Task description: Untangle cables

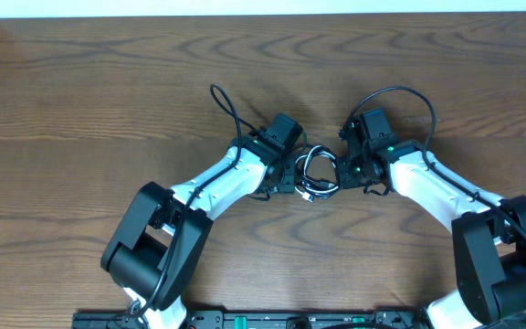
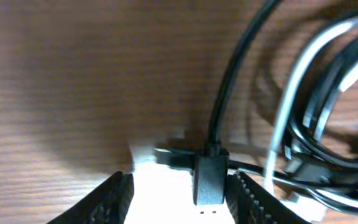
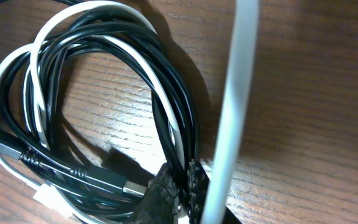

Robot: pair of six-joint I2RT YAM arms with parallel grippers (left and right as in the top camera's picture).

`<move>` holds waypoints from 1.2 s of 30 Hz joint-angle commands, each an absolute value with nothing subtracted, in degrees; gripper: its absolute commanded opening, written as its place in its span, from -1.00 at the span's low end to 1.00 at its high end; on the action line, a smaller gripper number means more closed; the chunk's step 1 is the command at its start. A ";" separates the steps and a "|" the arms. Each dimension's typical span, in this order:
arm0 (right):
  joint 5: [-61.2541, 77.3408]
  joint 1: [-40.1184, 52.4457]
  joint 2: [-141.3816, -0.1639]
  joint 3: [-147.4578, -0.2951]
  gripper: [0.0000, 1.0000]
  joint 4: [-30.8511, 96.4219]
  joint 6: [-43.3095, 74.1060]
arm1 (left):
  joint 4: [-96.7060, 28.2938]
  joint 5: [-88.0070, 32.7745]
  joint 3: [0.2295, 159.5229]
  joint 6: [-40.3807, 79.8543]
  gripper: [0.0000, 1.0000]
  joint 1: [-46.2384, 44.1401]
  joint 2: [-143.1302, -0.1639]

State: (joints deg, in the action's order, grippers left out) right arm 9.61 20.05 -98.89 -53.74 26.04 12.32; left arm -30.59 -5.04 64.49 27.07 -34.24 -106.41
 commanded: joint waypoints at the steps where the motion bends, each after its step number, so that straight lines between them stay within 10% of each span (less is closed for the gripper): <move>1: 9.96 19.92 -99.39 -54.48 -0.93 25.98 12.10 | -30.52 0.67 65.87 26.61 0.04 -34.15 -107.37; 15: 9.96 19.92 -99.39 -54.48 -0.85 25.93 12.08 | -30.96 -18.85 67.11 22.39 -0.23 -32.14 -107.35; 36: 9.98 19.92 -99.39 -54.48 -0.82 25.93 11.90 | -24.43 -10.85 64.36 23.11 -0.22 -33.91 -107.53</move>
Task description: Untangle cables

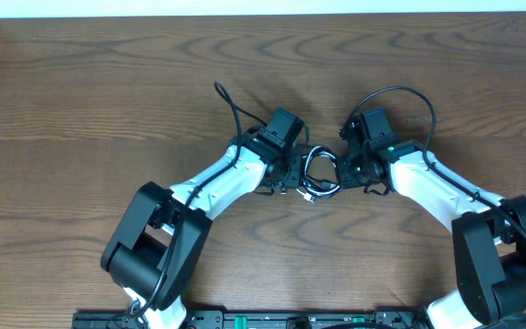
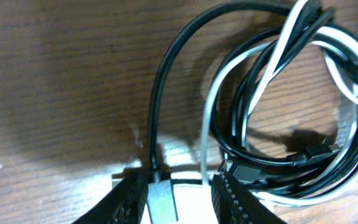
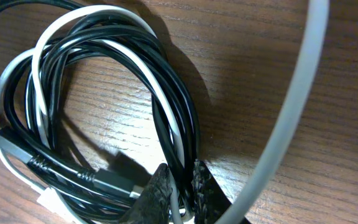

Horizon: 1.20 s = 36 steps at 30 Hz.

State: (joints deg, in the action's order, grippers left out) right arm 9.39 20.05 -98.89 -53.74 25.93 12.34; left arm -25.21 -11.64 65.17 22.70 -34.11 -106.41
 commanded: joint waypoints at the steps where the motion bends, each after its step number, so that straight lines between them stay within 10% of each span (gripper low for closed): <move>1: 9.98 19.92 -99.39 -54.48 -0.82 25.93 11.90 | -24.05 -10.87 64.38 23.11 -0.23 -33.63 -107.53; 29: 9.98 19.92 -99.39 -54.48 -0.81 25.52 11.49 | -22.57 -11.07 64.34 23.18 -0.23 -34.48 -109.75; 36: 10.00 19.92 -99.39 -54.48 -0.67 26.35 11.46 | -22.35 -11.09 64.34 23.20 -0.63 -34.48 -109.93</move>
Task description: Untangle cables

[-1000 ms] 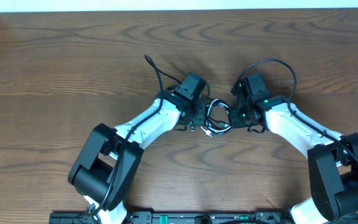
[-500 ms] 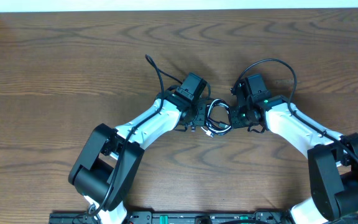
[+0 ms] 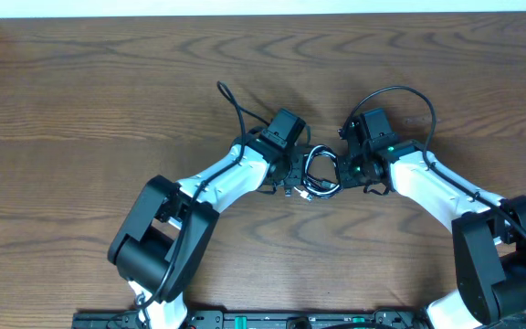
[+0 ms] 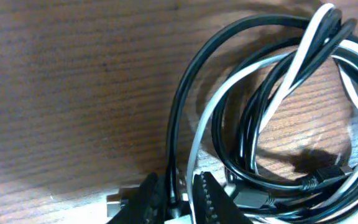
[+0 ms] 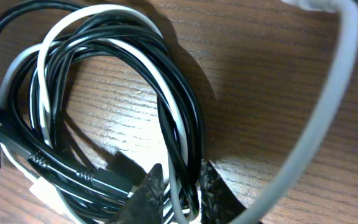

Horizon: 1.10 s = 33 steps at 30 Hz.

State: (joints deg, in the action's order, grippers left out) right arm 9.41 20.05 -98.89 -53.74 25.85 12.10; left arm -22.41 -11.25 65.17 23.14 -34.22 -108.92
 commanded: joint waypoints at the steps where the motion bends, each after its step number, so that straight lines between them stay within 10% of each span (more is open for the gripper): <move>1: 10.02 19.92 -99.39 -54.48 -0.66 26.83 11.46 | -22.35 -11.07 64.34 23.18 -0.63 -34.48 -109.93; 13: 15.35 19.90 -99.33 -54.54 -0.40 28.69 8.03 | -21.50 -10.85 64.34 23.16 -0.85 -34.48 -109.95; 33: -4.19 19.90 -102.50 -54.11 -0.93 28.01 0.71 | -25.91 -6.74 69.63 14.50 -0.85 -30.22 -107.77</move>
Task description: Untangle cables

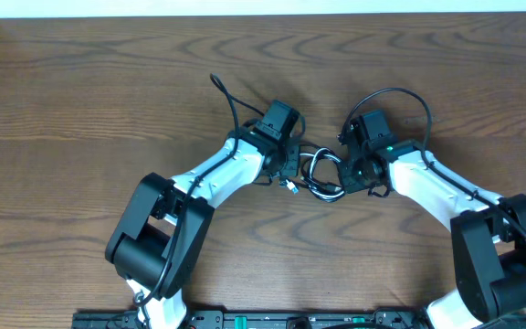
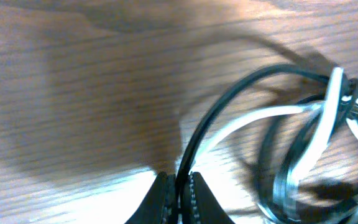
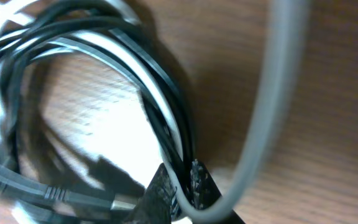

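A tangle of black and white cables (image 1: 319,174) lies on the wooden table (image 1: 80,100) between my two arms. My left gripper (image 2: 178,186) is shut on a black cable strand (image 2: 229,99) that runs from its jaws up and right into the coil. My right gripper (image 3: 180,183) is shut on the coil's black and white strands (image 3: 160,106) at the right side of the bundle. In the overhead view the left gripper (image 1: 286,169) is at the coil's left edge and the right gripper (image 1: 343,175) at its right edge.
A grey cable (image 3: 278,93) of my right arm arcs across the right wrist view, blurred. A black arm cable (image 1: 226,100) loops up behind the left wrist. A cardboard edge stands at the far left of the table.
My left gripper has closed tight on the black strand and sits higher and further left, the strand now stretched out from the coil. The coil has shifted slightly; the right gripper still holds it.
At first my left gripper stood open around a black plug at the coil's left, while the right gripper was shut on the coil's right side. The left jaws then narrowed around the black strand, and now grip it, drawn away from the coil.
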Robot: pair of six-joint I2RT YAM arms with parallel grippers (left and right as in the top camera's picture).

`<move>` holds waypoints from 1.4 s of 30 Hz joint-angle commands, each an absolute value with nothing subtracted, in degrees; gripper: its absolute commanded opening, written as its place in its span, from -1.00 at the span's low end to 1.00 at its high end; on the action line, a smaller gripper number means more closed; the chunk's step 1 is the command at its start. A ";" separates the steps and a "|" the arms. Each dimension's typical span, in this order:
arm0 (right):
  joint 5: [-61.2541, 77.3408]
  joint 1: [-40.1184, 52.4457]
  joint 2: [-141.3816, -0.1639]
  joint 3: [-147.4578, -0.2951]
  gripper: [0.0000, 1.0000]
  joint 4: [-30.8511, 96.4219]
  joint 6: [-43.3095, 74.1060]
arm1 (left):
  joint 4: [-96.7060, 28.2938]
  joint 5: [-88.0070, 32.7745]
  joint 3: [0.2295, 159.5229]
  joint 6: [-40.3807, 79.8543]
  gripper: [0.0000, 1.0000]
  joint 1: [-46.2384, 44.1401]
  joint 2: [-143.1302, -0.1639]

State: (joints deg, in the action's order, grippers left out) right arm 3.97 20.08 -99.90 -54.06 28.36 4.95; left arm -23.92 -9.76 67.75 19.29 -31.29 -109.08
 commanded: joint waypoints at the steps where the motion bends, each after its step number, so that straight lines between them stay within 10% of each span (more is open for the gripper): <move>1: -4.36 19.90 -103.13 -54.11 -0.93 26.87 -0.91 | -27.14 -6.74 69.93 12.95 -0.85 -30.02 -107.77; 18: 4.36 19.90 -97.97 -56.16 -0.85 16.40 -7.27 | -38.04 -8.40 74.35 8.91 -0.83 -29.50 -107.77; 23: 7.46 19.68 -90.21 -56.47 0.06 19.25 -3.95 | -43.29 -8.56 81.84 10.48 -0.05 -29.06 -107.77; 28: 9.82 16.86 -88.36 -56.45 0.41 22.90 2.13 | -40.60 -12.58 82.41 11.22 -0.04 -29.12 -108.12; 42: 33.56 7.79 -100.99 -56.45 0.21 16.56 6.63 | -32.80 -17.76 81.34 11.57 0.08 -31.16 -115.90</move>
